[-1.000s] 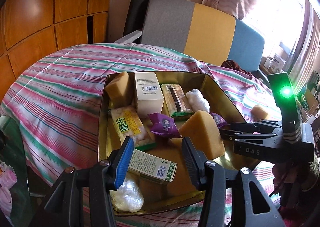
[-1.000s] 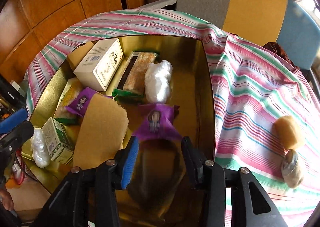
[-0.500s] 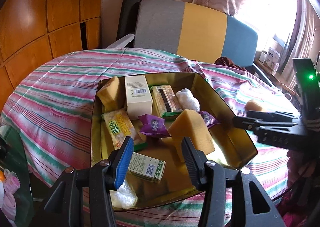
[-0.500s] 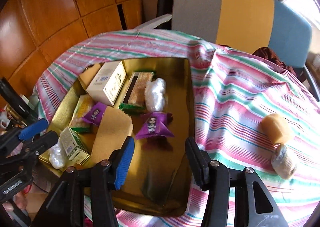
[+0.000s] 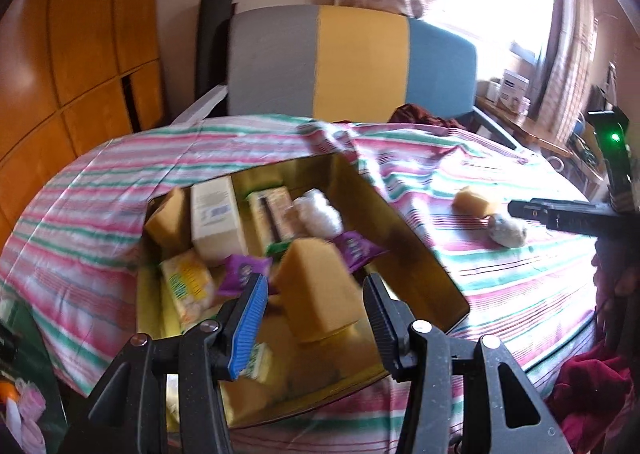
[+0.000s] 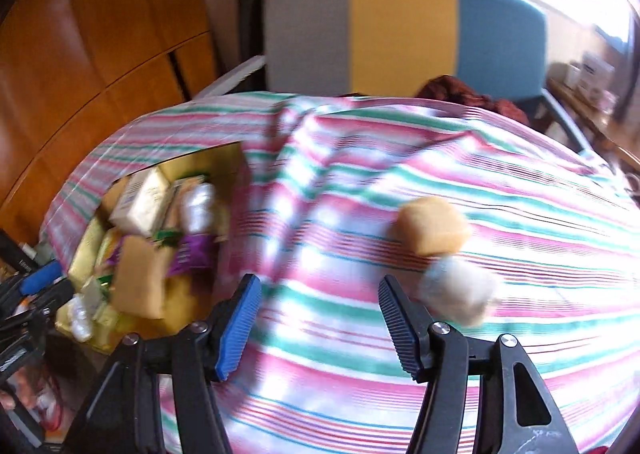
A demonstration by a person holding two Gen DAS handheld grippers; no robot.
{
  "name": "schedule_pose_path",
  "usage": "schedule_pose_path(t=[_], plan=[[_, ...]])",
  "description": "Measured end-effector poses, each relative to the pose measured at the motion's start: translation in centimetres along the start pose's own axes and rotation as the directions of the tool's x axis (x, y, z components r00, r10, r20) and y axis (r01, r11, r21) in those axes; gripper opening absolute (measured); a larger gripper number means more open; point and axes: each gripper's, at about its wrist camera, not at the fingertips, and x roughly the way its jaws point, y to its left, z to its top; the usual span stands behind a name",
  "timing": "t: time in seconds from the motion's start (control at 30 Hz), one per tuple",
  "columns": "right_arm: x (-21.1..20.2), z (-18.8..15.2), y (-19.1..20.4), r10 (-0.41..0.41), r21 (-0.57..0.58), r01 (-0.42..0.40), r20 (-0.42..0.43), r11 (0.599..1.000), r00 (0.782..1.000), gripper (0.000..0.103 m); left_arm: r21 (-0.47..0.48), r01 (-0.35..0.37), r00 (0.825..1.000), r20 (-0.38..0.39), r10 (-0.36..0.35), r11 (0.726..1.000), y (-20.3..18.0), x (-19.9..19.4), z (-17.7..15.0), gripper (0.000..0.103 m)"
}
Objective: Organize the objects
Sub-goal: 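Return the left gripper to the pile and grasp the small yellow sponge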
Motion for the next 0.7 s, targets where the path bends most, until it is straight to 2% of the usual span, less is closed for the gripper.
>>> schedule_pose_path(t=[0.2,0.33,0.5,0.57,0.7], plan=[[-0.8,0.7,-7.7,-0.116,0.081,0.114,0.019,0.99,0.993,0.066,0.078,0.024,1.0,0.01,-0.025,0.997,-3.4,0.4,1.6,0.05],[-0.3,0.1,-13.0,-0.173,0.159,0.169,0.009,0.973,0.985,0.066,0.128,0.04,0.999,-0.017,-0.038,0.991,-5.8,1.5,2.4,0.05],[0.7,-2.3,-18.5,-0.169,0.324,0.162,-0.007,0.932,0.986,0.066,0.182,0.064,0.997,-0.055,-0.055,0.981,-8.9,3.0,3.0,0.05],[0.7,-2.4,-19.5,-0.172,0.37,0.169,-0.026,0.914,0.985,0.066,0.2,0.083,0.995,-0.076,-0.069,0.976,-10.4,3.9,3.2,0.05],[0.5,-2.5,-19.7,-0.157,0.392,0.153,-0.022,0.907,0.987,0.066,0.216,0.122,0.988,-0.118,-0.098,0.969,-12.7,5.6,3.7,0.05]])
